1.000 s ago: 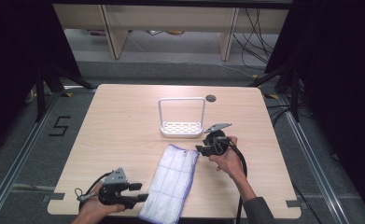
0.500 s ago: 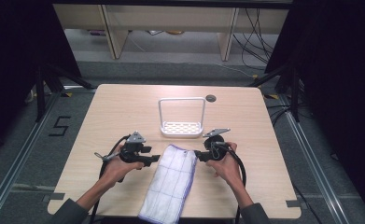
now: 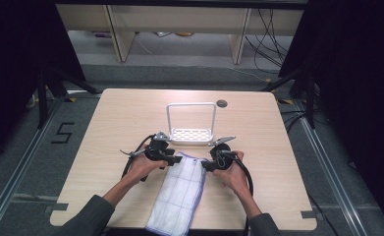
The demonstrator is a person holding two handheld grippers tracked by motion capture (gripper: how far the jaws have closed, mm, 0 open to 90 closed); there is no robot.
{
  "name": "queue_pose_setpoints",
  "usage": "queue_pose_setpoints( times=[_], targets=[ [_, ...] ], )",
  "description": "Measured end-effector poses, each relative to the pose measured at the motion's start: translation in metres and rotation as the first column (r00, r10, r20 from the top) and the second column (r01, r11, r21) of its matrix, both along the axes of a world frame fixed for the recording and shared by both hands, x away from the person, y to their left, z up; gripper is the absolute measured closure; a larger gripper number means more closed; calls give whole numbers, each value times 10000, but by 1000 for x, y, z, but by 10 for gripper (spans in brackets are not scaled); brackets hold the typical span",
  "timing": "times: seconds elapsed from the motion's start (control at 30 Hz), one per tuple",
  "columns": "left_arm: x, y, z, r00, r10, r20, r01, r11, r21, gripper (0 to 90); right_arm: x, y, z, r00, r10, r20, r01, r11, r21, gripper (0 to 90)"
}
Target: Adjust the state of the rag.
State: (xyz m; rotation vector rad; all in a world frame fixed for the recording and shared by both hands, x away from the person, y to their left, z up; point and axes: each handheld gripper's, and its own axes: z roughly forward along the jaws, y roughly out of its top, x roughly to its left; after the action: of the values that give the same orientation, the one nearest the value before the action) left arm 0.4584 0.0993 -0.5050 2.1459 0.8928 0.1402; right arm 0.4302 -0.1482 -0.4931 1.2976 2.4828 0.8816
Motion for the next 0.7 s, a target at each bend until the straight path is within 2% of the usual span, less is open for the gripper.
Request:
queue_pose_setpoints(
  times=[0.03, 0.07, 0.13, 0.2, 0.23, 0.3, 0.37, 0.4, 0.47, 0.5, 0.57, 0.63, 0.7],
  targets=[
    [2, -2, -2, 9994, -330, 114, 330, 9994, 48, 636, 1, 1, -1, 9999, 103, -5, -103, 9999, -26, 559],
    [3, -3, -3, 9988, -459, 190, 458, 9989, 104, 718, 1, 2, -2, 9999, 116, -35, -116, 9999, -20, 611],
    [3, -5, -4, 9987, -451, 236, 454, 9989, -109, 816, 4, 3, -4, 9995, 328, -13, -328, 9994, 149, 726],
    [5, -4, -3, 9984, -492, 261, 495, 9987, -114, 847, 7, 2, -2, 9995, 301, -51, -300, 9991, 313, 850],
    [5, -4, -3, 9984, -492, 261, 495, 9987, -114, 852, 7, 2, -2, 9995, 301, -51, -300, 9991, 313, 850],
    [10, -1, -4, 9995, -210, 221, 218, 9990, -378, 857, 16, 2, -3, 9995, 301, -3, -301, 9985, 449, 882],
    [13, 4, -4, 9998, 24, 178, -13, 9983, -582, 858, 20, 4, -3, 9997, 252, -54, -249, 9988, 415, 887],
    [14, 5, -4, 9997, 149, 181, -136, 9975, -687, 858, 23, 5, -4, 9995, 299, 79, -301, 9989, 367, 887],
    [15, 8, -4, 9996, 158, 225, -144, 9981, -607, 858, 27, 7, -4, 9991, 392, 147, -396, 9987, 326, 884],
    [15, 9, -3, 9996, 151, 245, -138, 9986, -514, 858, 28, 10, -4, 9997, 232, 22, -233, 9990, 374, 871],
    [14, 9, -4, 9994, 290, 193, -275, 9970, -719, 858, 31, 10, -2, 9995, 200, 239, -202, 9997, 105, 749],
    [14, 9, -4, 9992, 367, 187, -352, 9966, -747, 857, 31, 11, -1, 9992, -204, 333, 216, 9991, -352, 616],
    [14, 10, -4, 9993, 314, 179, -300, 9969, -731, 856, 32, 9, -1, 9990, -195, 407, 213, 9988, -433, 592]
  ],
)
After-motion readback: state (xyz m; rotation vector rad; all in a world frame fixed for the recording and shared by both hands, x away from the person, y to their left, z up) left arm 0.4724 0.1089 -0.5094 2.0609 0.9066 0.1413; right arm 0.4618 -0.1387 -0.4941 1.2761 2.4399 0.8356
